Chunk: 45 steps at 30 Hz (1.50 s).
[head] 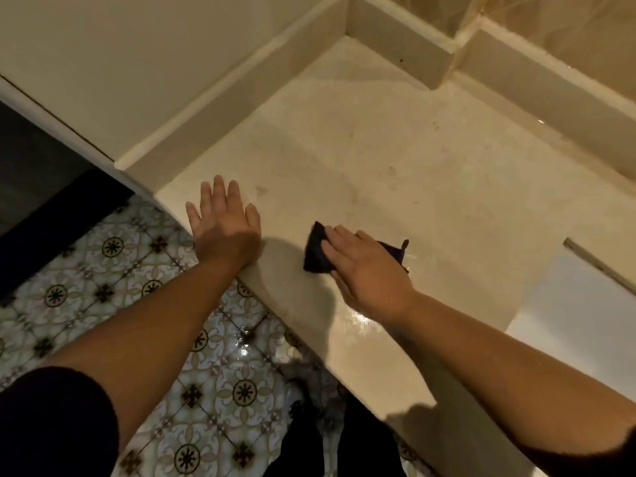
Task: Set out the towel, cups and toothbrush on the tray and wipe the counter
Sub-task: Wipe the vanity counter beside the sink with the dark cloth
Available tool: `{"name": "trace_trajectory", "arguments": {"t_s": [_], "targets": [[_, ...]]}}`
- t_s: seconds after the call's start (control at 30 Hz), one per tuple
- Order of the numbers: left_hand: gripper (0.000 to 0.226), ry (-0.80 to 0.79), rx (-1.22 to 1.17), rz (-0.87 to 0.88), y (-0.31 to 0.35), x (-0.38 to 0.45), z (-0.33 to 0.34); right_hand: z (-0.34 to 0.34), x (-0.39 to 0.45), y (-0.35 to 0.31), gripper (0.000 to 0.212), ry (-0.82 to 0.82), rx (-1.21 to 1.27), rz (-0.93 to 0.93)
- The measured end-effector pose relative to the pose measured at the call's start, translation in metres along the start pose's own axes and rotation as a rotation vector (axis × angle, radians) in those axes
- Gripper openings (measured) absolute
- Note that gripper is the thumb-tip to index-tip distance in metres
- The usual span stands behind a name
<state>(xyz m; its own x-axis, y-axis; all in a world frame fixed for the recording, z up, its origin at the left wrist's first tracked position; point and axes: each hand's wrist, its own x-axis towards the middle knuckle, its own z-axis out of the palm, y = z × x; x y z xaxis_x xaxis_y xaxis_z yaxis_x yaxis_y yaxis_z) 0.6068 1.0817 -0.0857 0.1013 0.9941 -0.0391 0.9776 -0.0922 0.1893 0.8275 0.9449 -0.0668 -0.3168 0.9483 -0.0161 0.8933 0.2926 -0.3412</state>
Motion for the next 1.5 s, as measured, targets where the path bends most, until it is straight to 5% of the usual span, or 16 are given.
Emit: {"name": "trace_trajectory", "arguments": {"t_s": [0.33, 0.4, 0.53, 0.6, 0.8, 0.93, 1.1, 1.23, 1.5], "targets": [[0.061, -0.070, 0.042, 0.029, 0.000, -0.003, -0.007, 0.011, -0.069, -0.131, 0.047, 0.013, 0.473, 0.113], [0.061, -0.078, 0.036, 0.027, -0.001, -0.002, -0.007, 0.002, -0.073, -0.133, 0.036, -0.002, 0.805, 0.316], [0.062, -0.074, 0.032, 0.029, -0.003, -0.001, -0.005, -0.032, -0.069, -0.110, 0.030, -0.059, 1.970, 0.946], [0.062, -0.075, 0.042, 0.019, -0.003, 0.000, -0.003, -0.051, -0.068, -0.071, 0.045, 0.095, 2.110, 1.045], [0.065, -0.024, 0.035, 0.001, -0.002, 0.001, 0.001, -0.141, -0.049, 0.108, 0.023, 0.676, 1.187, 1.004], [0.066, -0.023, 0.033, -0.041, 0.000, 0.002, 0.004, -0.147, -0.030, 0.223, 0.046, 0.496, 0.443, 1.087], [0.065, 0.000, 0.053, -0.020, 0.001, 0.001, 0.001, -0.105, -0.010, 0.292, 0.053, 0.170, -0.106, 0.726], [0.059, 0.003, 0.036, -0.007, 0.004, -0.001, -0.002, -0.094, -0.019, 0.254, 0.051, 0.129, -0.161, 0.661], [0.060, -0.051, 0.082, 0.002, 0.002, 0.000, -0.004, 0.001, -0.074, -0.021, 0.051, 0.113, 0.079, 0.278]]}}
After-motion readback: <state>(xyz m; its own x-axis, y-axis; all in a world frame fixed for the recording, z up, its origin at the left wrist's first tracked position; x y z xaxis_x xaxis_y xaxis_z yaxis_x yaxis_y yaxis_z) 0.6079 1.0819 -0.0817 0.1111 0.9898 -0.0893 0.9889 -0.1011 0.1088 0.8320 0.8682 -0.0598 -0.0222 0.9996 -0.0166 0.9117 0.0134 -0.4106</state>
